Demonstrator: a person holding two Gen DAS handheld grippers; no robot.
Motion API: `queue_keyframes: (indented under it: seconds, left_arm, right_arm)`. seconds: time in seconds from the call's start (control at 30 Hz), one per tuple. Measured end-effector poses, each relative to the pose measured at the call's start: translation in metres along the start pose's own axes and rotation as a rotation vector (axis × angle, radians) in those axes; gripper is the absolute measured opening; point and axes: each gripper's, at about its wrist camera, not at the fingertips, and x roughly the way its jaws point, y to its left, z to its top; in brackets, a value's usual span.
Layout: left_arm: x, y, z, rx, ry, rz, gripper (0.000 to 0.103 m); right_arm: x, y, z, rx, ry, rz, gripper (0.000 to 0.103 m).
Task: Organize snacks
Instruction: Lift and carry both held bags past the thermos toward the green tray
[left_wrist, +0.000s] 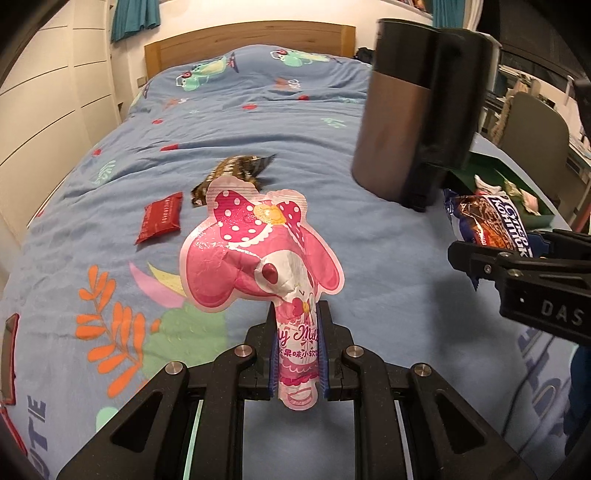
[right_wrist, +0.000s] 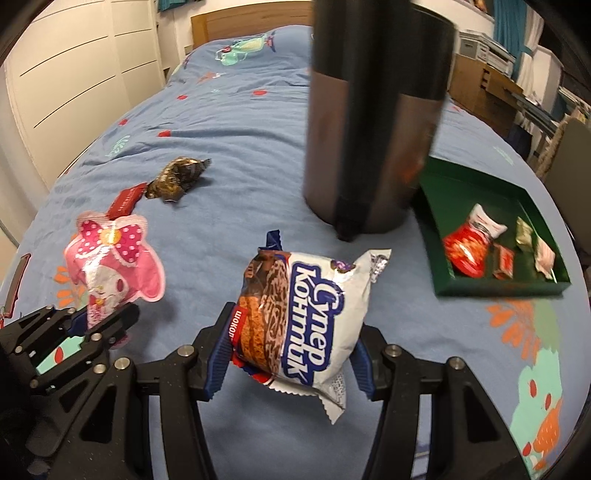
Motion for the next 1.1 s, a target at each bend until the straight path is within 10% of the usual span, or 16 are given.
queue_keyframes:
  seconds: [1.1]
  left_arm:
    - [-0.026,-0.199,0.038,0.346,-0.008,-0.195,0.014]
  right_arm:
    - [-0.034,-0.219,-0.007,0.373,-0.225,-0.234,0.049]
